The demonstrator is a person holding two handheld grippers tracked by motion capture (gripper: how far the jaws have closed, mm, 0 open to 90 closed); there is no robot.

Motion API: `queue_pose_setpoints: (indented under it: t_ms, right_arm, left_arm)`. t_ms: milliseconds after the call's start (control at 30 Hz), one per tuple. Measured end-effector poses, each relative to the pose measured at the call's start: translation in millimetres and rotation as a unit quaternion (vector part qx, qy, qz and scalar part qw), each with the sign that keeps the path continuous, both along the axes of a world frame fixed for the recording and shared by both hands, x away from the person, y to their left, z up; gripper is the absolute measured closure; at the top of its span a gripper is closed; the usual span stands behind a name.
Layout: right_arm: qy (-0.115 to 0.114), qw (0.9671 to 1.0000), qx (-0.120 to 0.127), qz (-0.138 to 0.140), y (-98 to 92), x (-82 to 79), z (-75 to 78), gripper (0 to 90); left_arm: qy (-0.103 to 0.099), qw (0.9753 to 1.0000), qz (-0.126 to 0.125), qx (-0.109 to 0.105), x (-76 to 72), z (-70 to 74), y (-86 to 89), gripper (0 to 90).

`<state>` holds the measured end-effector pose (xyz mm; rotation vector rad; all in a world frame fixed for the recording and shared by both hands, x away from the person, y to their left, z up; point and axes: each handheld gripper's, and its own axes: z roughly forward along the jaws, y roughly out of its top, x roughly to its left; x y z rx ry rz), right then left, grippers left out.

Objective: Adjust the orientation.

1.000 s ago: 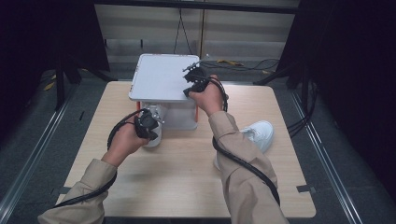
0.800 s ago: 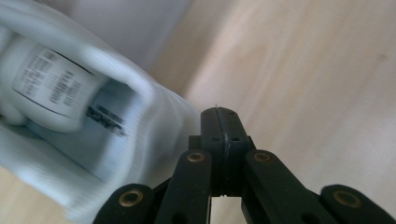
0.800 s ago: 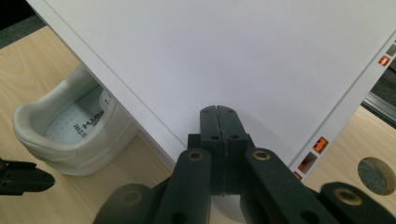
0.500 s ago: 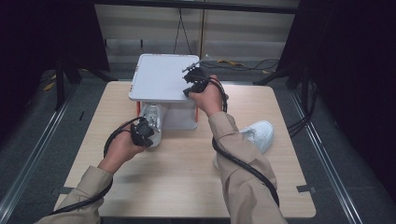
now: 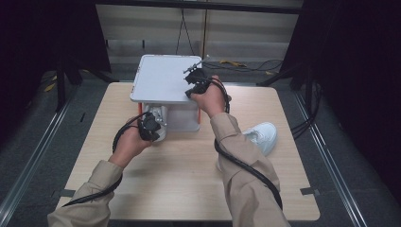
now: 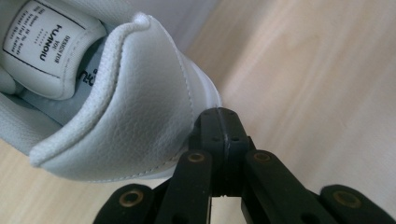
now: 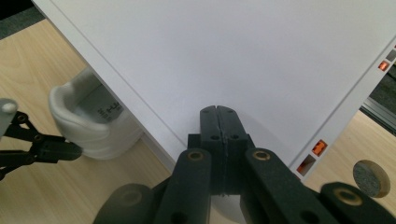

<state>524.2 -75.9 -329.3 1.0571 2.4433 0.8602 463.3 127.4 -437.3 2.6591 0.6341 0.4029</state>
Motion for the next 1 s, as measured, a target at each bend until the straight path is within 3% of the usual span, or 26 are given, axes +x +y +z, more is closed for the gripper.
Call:
queue_pose_setpoints:
  t_ms: [467,667,833,867,1000]
  right_arm:
    - [0.001,1.0,0.004,0.003,-1.3,0.3,-0.3,90.0]
    - [0.001,1.0,0.009,0.004,-2.2,0.8,-0.8,90.0]
    - [0.001,0.9999,0.01,0.001,-2.8,0.2,-0.8,90.0]
    - [0.0,0.9999,0.013,0.003,-3.6,0.3,-1.2,90.0]
    - [0.001,0.9999,0.015,0.003,-4.0,0.6,-1.1,90.0]
  left_arm:
    - [-0.021,0.9995,0.021,0.002,23.6,-3.5,-0.4,90.0]
    - [-0.022,0.9995,0.02,0.0,24.7,-3.7,-0.1,90.0]
    - [-0.01,0.9996,0.024,-0.01,23.9,-4.4,2.7,90.0]
    - [0.005,0.9995,0.023,-0.02,22.6,-6.0,5.6,90.0]
    - [0.025,0.9988,0.025,-0.035,16.6,-2.1,13.7,86.2]
